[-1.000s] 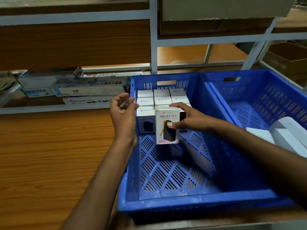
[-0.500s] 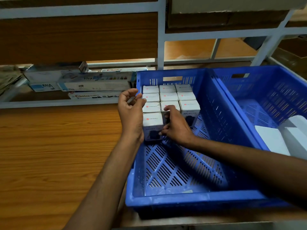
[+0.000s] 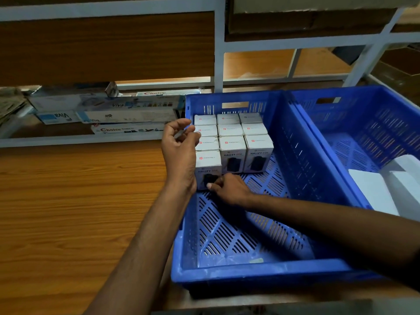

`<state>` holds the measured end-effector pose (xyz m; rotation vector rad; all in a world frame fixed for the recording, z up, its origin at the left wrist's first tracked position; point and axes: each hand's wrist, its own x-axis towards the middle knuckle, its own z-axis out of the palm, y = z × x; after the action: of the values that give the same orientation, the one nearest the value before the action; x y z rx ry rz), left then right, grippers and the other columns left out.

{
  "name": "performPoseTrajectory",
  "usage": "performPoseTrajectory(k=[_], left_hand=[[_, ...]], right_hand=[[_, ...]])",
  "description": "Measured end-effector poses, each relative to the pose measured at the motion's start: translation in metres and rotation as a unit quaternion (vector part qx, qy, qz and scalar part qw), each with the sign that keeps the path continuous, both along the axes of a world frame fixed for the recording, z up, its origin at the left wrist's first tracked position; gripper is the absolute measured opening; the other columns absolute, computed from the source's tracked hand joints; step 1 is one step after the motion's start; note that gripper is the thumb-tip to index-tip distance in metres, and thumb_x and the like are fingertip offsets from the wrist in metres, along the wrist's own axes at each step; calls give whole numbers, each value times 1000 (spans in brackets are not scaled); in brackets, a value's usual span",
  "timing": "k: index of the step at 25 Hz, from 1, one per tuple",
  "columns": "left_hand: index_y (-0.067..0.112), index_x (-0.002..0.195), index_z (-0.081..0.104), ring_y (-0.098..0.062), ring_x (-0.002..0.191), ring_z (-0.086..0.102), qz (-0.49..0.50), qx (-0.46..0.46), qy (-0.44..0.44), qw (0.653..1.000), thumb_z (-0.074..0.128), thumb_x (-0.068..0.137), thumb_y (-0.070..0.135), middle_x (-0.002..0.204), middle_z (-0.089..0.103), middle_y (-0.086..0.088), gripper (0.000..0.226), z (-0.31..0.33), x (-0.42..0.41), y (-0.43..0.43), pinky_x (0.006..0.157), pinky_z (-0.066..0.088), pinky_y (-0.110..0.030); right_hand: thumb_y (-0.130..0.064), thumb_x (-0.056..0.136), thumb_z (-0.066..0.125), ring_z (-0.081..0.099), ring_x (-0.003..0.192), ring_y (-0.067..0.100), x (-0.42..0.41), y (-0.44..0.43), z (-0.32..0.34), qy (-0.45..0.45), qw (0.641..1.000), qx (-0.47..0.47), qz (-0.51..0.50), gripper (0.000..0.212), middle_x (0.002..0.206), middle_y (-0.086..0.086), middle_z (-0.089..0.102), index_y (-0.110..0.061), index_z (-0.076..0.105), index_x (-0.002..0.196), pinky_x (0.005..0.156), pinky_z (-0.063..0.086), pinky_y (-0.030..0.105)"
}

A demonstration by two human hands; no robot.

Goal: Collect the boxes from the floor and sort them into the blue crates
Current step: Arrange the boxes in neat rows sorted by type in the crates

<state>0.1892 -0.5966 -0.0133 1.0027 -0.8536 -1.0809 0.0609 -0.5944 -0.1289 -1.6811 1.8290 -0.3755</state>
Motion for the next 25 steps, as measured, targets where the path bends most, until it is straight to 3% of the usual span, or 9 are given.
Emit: performPoseTrajectory(k=[2, 3, 5, 8, 14, 19, 23, 25], left_hand=[[17, 105, 62, -13, 105, 64, -1, 0, -2, 1000, 64, 92, -6, 107, 65, 1, 26, -1, 0, 0, 80, 54, -21], [17, 104, 62, -13, 105, 63, 0, 0, -3, 1000, 64, 92, -6, 107, 65, 1, 26, -1, 0, 0, 80, 54, -22], [19, 102, 62, -13, 104, 63, 0, -1, -3, 1000, 64, 92, -6, 105, 65, 2, 27, 0, -1, -1, 81, 54, -23], [20, 101, 62, -13, 104, 63, -4, 0, -4, 1000, 64, 92, -6, 105, 65, 2, 28, 0, -1, 0, 81, 53, -23], [19, 103, 63, -12, 102, 63, -7, -1, -20, 1000, 65, 91, -6, 106, 66, -2, 28, -2, -1, -1, 84, 55, -25], [21, 99, 63, -11, 100, 63, -10, -1, -18, 1000, 65, 91, -6, 103, 65, 1, 29, -1, -1, 0, 82, 54, -23], [19, 99, 62, -12, 95, 60, -13, -4, -12, 1000, 64, 91, -7, 98, 63, 3, 27, 1, -2, 1, 79, 53, -22], [17, 100, 62, -12, 96, 60, -14, -4, -12, 1000, 64, 91, -7, 99, 63, 2, 26, 1, -1, 2, 80, 53, -22]], right_hand=[[-34, 97, 69, 70, 91, 15, -3, 2, 4, -3, 999, 22, 46, 20, 90, -1, 78, -22, 82, 88, 79, 51, 26], [-30, 96, 70, 71, 103, 14, -2, 2, 7, -9, 997, 31, 68, 18, 106, -1, 80, -21, 83, 106, 88, 52, 24], [-26, 96, 69, 69, 112, 17, 4, 1, 14, -12, 996, 26, 86, 27, 118, 1, 77, -18, 79, 119, 95, 52, 25], [-25, 97, 69, 70, 111, 19, 3, -3, 14, -12, 997, 3, 82, 27, 117, 4, 77, -14, 78, 119, 94, 53, 28], [-14, 93, 72, 67, 117, 12, -11, -4, 15, -86, 988, 68, 106, 36, 126, -2, 74, -18, 74, 128, 105, 51, 28], [-13, 97, 64, 55, 135, 16, 4, 0, 6, -92, 982, 62, 151, 55, 148, 1, 59, -12, 52, 151, 118, 41, 35], [-11, 91, 67, 62, 125, 15, 8, -1, 5, -88, 979, 52, 176, 53, 138, 0, 67, -15, 60, 144, 110, 48, 32], [-10, 91, 68, 68, 115, 15, 2, -5, 6, -83, 981, 64, 162, 40, 125, 0, 74, -14, 72, 130, 103, 53, 33]])
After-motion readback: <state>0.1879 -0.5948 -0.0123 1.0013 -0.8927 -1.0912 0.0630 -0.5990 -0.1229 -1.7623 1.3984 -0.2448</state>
